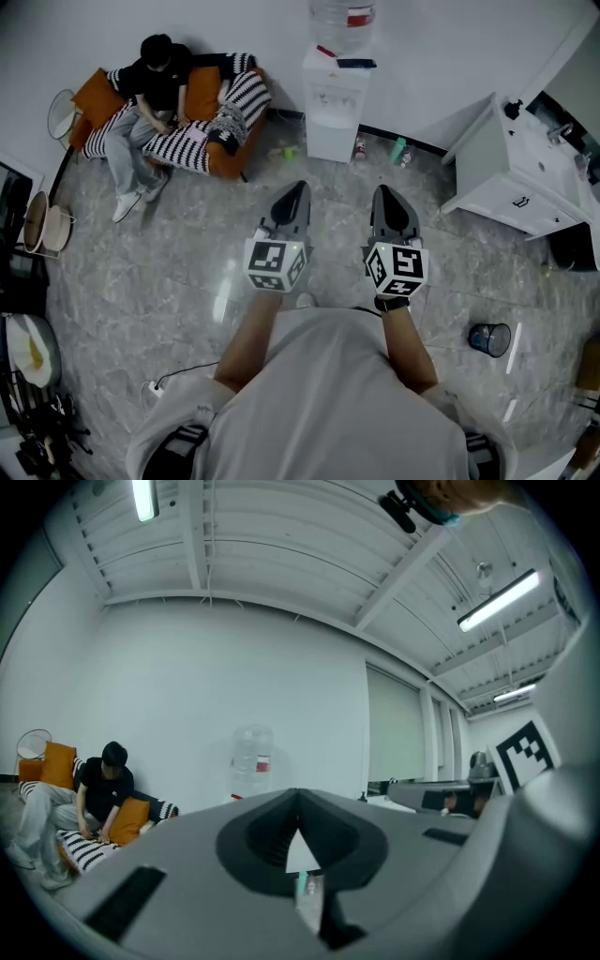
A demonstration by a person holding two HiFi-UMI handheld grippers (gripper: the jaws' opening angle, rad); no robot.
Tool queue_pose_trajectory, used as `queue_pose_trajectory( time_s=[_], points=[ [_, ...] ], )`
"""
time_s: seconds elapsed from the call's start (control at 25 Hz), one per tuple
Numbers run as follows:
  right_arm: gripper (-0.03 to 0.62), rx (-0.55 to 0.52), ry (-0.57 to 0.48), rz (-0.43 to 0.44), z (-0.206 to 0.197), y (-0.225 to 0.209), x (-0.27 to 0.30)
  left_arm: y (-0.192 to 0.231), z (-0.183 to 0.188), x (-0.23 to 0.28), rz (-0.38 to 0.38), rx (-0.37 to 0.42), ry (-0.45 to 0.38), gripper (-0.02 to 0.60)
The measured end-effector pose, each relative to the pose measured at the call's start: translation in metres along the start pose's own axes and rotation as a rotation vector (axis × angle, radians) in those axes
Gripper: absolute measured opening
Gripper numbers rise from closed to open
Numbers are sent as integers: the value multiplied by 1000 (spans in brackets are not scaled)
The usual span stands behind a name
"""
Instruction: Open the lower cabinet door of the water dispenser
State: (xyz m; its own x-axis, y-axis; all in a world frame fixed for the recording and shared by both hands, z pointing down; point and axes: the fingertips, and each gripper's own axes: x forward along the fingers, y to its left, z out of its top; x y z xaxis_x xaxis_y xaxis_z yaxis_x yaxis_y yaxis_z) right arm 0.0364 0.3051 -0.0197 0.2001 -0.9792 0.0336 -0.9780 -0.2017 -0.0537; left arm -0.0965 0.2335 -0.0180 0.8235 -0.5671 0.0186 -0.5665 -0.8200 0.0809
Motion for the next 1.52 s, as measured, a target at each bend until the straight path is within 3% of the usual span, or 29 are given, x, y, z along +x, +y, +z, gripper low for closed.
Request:
queue_pose_trajectory(
  time_s=[0.48, 0.88, 1.24, 1.52],
  points=[
    [11, -28, 76, 2, -32, 38, 10, 18, -26, -1, -64, -77, 22, 14],
    [11, 6, 126, -6, -57, 21, 46, 34, -44, 33, -63, -104, 50, 14],
    [12, 19, 92, 54, -39, -2, 147, 67, -26, 123, -56, -70, 38, 14],
    [12, 44, 100, 52, -38, -45, 224, 89, -23, 206, -59, -53, 50, 14]
  ],
)
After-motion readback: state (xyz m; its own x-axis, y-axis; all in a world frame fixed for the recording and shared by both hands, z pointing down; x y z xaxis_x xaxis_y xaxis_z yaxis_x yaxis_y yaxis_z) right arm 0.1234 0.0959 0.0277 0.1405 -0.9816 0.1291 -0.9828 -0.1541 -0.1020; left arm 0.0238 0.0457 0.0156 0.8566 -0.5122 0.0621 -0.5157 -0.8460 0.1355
